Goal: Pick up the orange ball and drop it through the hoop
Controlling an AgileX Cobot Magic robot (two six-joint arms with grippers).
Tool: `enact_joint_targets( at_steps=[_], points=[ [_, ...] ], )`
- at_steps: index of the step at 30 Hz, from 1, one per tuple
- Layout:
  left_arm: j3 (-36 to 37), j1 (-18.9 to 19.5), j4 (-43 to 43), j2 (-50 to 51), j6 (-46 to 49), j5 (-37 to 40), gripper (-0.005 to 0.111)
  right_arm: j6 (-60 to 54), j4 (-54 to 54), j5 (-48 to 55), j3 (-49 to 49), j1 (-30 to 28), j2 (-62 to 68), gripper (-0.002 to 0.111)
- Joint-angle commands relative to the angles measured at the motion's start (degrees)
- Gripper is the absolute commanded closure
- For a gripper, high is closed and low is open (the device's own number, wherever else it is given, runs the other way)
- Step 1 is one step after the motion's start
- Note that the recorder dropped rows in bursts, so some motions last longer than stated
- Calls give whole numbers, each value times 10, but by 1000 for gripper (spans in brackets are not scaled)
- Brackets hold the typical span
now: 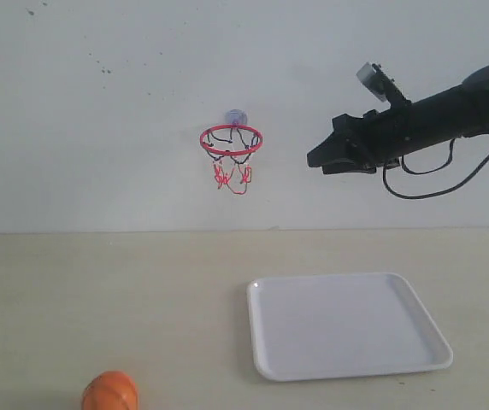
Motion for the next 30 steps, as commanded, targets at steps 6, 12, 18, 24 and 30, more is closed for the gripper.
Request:
enact_joint_targets(
  at_steps=[6, 12, 18, 24, 30],
  points=[
    [2, -2, -1, 1, -5, 0, 103, 26, 1, 35, 50, -16, -57, 67],
    [2, -2, -1, 1, -5, 0, 103, -6, -16, 35, 194, -16, -136, 67],
    [2, -2, -1, 1, -5, 0, 103, -68, 11, 24, 399, -16, -252, 67],
    [2, -2, -1, 1, -5, 0, 103, -83, 27, 3, 574, -16, -395, 67],
    [2, -2, -1, 1, -5, 0, 103, -40, 49, 35, 713, -16, -518, 67]
  ],
)
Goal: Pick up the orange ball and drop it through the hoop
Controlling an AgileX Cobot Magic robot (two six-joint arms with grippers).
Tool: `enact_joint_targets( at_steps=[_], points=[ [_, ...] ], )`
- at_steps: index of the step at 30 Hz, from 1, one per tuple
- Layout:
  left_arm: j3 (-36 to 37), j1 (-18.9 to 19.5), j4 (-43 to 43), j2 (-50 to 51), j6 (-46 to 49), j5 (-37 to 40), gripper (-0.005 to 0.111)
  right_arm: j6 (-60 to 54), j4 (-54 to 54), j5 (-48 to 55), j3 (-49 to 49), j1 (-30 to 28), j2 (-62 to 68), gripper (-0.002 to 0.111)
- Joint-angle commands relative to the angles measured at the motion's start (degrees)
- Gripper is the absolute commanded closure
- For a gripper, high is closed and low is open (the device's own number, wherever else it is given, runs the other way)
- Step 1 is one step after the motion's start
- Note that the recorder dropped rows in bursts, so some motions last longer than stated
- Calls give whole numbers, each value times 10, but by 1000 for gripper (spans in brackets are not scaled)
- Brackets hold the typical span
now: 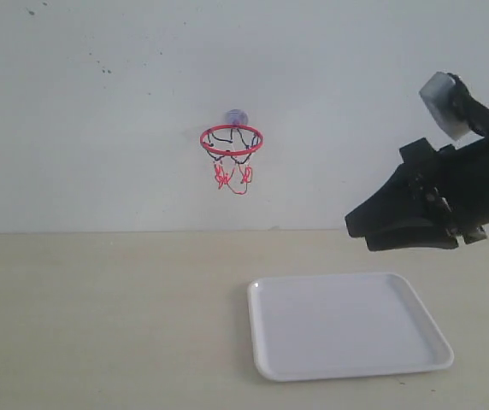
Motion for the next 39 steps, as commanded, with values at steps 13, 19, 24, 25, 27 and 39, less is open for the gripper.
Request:
enact_joint_targets(
  at_steps=[13, 19, 24, 25, 27, 39],
  points=[
    [2, -2, -1, 1, -5, 0, 103, -60, 168, 18, 434, 0, -218, 108],
    [2, -2, -1, 1, -5, 0, 103, -54, 165, 18, 465, 0, -249, 108],
    [2, -2, -1, 1, -5, 0, 103, -58, 165, 18, 465, 0, -249, 108],
    [2, -2, -1, 1, -5, 0, 103, -58, 165, 18, 465, 0, -249, 108],
    [2, -2, -1, 1, -5, 0, 103, -58, 165, 18, 465, 0, -249, 108],
    [2, -2, -1, 1, -5, 0, 103, -119, 134, -23, 466, 0, -285, 108]
  ],
)
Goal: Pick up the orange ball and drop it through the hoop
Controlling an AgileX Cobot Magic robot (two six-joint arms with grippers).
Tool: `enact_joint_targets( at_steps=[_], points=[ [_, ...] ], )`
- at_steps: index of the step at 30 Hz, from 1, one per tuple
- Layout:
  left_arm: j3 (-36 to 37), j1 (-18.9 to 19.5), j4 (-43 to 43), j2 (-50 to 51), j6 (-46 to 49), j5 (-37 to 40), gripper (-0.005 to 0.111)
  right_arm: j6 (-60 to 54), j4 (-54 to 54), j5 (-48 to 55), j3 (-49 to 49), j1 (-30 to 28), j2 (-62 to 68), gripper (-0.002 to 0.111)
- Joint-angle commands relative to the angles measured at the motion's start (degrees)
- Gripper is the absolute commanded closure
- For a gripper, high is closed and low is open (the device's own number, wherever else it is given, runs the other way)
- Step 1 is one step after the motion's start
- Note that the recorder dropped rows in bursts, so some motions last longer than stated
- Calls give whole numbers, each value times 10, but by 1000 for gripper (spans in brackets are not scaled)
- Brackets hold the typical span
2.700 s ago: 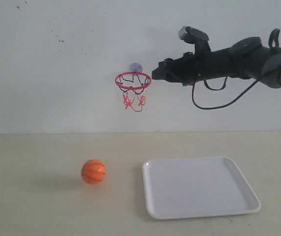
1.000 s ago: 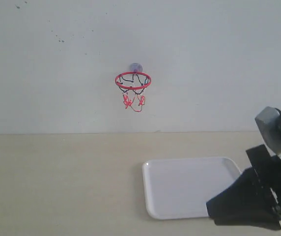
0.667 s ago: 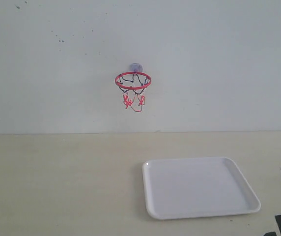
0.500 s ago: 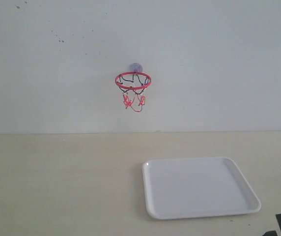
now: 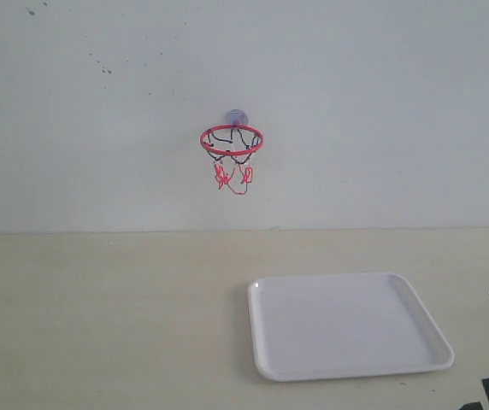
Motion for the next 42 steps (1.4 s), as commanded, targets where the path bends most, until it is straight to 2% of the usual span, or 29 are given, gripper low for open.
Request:
enact_joint_targets(
  at_steps=[1, 10, 17, 20, 25, 42],
  points=[
    [2, -2, -1, 1, -5, 0, 103, -54, -40, -67, 7, 0, -54, 108],
    [2, -2, -1, 1, -5, 0, 103, -32, -39, -382, 82, 0, -266, 108],
    [2, -2, -1, 1, -5, 0, 103, 44, -37, -636, 173, 58, -437, 108],
    [2, -2, -1, 1, -5, 0, 103, 72, -37, -659, 214, 58, -492, 108],
    [2, -2, -1, 1, -5, 0, 103, 69, -55, -639, 216, 57, -539, 108],
    [2, -2, -1, 1, -5, 0, 103, 103, -35, -640, 216, 57, -541, 108]
  ],
)
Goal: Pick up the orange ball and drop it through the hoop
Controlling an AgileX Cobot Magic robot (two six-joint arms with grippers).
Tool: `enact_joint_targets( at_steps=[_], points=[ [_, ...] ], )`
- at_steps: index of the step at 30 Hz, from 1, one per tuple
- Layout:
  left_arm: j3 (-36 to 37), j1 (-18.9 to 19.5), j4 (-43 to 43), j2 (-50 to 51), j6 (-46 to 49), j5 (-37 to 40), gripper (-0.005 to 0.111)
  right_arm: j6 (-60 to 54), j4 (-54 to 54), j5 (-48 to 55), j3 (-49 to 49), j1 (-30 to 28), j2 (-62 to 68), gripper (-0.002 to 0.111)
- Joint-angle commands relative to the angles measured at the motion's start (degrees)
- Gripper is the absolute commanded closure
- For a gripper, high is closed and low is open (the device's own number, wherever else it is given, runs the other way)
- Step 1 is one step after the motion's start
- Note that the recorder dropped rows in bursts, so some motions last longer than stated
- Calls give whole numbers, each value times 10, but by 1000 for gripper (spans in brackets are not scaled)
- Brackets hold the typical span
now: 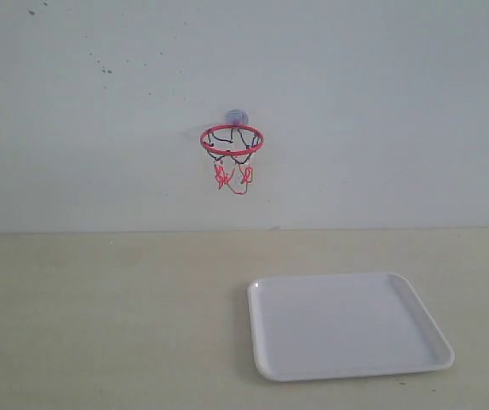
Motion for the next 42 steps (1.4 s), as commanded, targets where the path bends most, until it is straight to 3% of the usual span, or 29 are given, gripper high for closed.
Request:
enact_joint_targets(
  at_steps=[1, 4, 7, 11, 16, 22, 42],
  points=[
    [2, -2, -1, 1, -5, 0, 103, 1, 4, -1, 0, 0, -2, 108],
    [2, -2, -1, 1, -5, 0, 103, 1, -6, -16, 0, 0, -2, 108],
    [2, -2, -1, 1, -5, 0, 103, 35, -181, 0, 0, 0, -2, 108],
    [2, -2, -1, 1, -5, 0, 103, 247, -525, 101, 0, 0, -4, 108],
    [2, -2, -1, 1, -5, 0, 103, 506, -719, 124, 0, 0, -24, 108],
    [2, -2, -1, 1, -5, 0, 103, 546, -745, 158, 0, 0, -122, 108],
    [2, -2, -1, 1, -5, 0, 103, 538, -748, 158, 0, 0, -122, 108]
  ],
)
